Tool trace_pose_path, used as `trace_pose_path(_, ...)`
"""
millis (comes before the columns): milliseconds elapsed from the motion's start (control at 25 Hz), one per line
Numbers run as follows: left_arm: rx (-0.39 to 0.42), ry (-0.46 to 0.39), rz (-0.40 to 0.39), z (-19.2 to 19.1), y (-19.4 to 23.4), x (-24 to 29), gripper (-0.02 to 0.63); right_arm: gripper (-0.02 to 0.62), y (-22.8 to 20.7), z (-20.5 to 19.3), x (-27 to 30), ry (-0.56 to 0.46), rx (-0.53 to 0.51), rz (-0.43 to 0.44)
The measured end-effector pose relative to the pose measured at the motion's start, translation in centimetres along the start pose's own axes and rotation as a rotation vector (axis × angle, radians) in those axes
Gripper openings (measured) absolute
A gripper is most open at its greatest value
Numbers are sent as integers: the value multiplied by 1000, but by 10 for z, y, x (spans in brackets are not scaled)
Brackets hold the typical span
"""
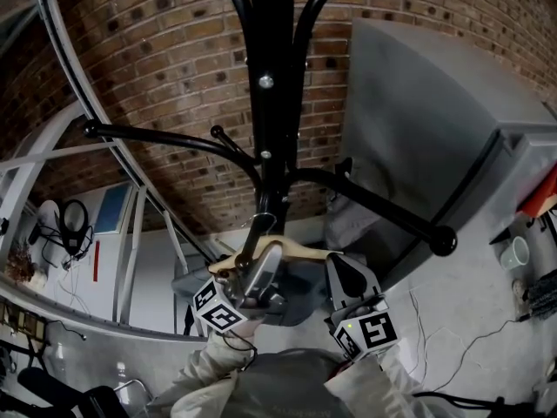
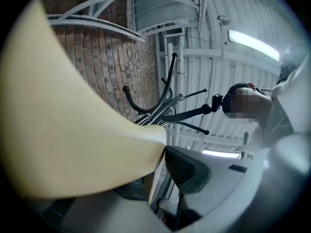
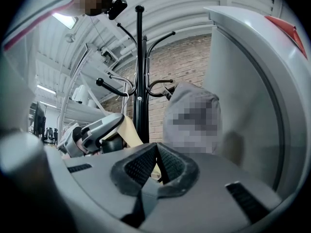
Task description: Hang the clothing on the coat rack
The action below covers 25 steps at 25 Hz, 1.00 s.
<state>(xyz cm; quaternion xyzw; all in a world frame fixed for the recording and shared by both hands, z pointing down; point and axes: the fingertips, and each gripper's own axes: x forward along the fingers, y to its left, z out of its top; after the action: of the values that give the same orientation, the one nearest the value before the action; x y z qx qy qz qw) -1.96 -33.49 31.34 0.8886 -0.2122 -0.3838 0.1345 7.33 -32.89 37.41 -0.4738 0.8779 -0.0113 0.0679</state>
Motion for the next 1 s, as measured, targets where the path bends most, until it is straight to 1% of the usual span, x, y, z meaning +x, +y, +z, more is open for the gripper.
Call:
trace_pose_path(80,-10,-8,-3,-1,0,0,101,25,-2,-4,-1,24,-14,-3)
trace_pose_path(240,-24,-19,-7,-2,-1,0,103,25,-3,-3,-2,22,-13,0)
trace_pose_path(400,-33,-27,-9,-3,-2,0,103,25,-1,1,-3,-6,12,20)
trace_pose_path(560,-44,-42,-2,-3,-1,1,104,25,-5,-2,-6,18,4,20)
trace_pose_path(800,-78,-78,34,-6,2,-4,117,25,-9,-3,-13,27,20,39)
trace_pose_path(1000,-80,-69,91,-18,3,-14,117,25,-10,-11,-21,77,-6,50)
